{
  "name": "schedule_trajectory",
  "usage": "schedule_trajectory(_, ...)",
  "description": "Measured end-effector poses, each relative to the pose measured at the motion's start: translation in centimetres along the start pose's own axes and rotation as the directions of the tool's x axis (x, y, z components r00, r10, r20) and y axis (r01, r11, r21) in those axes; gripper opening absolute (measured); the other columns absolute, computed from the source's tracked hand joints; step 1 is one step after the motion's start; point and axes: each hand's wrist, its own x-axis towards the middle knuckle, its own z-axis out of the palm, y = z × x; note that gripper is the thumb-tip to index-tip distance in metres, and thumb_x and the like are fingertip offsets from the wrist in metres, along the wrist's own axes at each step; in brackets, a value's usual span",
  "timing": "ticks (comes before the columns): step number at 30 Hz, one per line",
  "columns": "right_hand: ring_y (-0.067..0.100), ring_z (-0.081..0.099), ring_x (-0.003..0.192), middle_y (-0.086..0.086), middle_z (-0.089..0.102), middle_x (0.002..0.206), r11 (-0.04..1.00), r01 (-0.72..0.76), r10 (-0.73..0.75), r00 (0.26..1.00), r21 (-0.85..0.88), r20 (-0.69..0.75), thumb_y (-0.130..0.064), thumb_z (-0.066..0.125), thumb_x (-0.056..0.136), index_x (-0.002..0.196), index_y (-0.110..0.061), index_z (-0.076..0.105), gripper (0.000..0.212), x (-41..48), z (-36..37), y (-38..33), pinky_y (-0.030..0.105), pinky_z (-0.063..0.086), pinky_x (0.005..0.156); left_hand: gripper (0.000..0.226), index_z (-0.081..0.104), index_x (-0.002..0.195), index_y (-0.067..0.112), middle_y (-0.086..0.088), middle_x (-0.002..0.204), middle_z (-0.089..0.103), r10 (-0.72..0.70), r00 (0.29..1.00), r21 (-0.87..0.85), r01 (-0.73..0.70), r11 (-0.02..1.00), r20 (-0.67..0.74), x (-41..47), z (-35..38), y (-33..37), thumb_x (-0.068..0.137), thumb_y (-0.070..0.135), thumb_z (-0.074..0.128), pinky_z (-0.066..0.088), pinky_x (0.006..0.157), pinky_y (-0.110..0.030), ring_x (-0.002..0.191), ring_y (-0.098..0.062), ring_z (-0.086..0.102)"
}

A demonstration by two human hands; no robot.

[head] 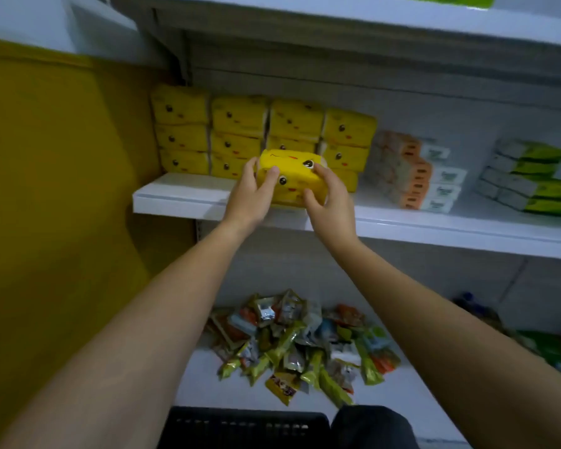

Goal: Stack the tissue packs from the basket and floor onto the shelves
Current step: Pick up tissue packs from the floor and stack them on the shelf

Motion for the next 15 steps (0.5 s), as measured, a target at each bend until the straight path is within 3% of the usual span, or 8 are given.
schedule_trajectory(4, 0.020, 0.035, 0.134, 0.004, 0.042, 0.144, 1.000, 0.005, -0.005, 0.998, 0.005, 0.068, -0.020, 0.054, 0.092, 0.137, -0.016, 0.044, 0.046, 2.4, 6.5, -1.3, 0.031, 0.029, 0.109, 0.047, 0.028, 0.143, 0.023, -0.006, 0.139, 0.046, -0.052, 0.994, 0.120, 0.064, 0.991, -0.099, 2.9, -4.7, -2.4, 0.098, 0.032, 0.036, 0.036, 0.100, -0.038, 0.124, -0.027, 0.044)
schedule_trajectory(9, 0.021, 0.034, 0.133, 0.002, 0.041, 0.145, 0.999, 0.029, -0.035, 0.986, 0.035, 0.160, -0.021, 0.052, 0.093, 0.137, -0.020, 0.043, 0.045, 4.9, 13.1, -2.9, 0.033, 0.029, 0.108, 0.046, 0.027, 0.143, 0.021, -0.004, 0.112, 0.052, -0.080, 0.976, 0.198, 0.121, 0.973, -0.203, 6.0, -9.3, -4.9, 0.098, 0.022, 0.036, 0.041, 0.081, -0.034, 0.095, -0.023, 0.050)
schedule_trajectory(15, 0.027, 0.037, 0.131, 0.009, 0.040, 0.144, 0.996, 0.087, -0.091, 0.959, 0.027, 0.270, -0.017, 0.051, 0.093, 0.136, -0.018, 0.043, 0.044, 6.2, 18.0, -3.7, 0.036, 0.031, 0.108, 0.049, 0.025, 0.143, 0.017, -0.011, 0.124, 0.053, -0.117, 0.944, 0.228, 0.193, 0.954, -0.310, 8.6, -12.6, -7.7, 0.097, 0.021, 0.040, 0.042, 0.081, -0.034, 0.105, -0.028, 0.053)
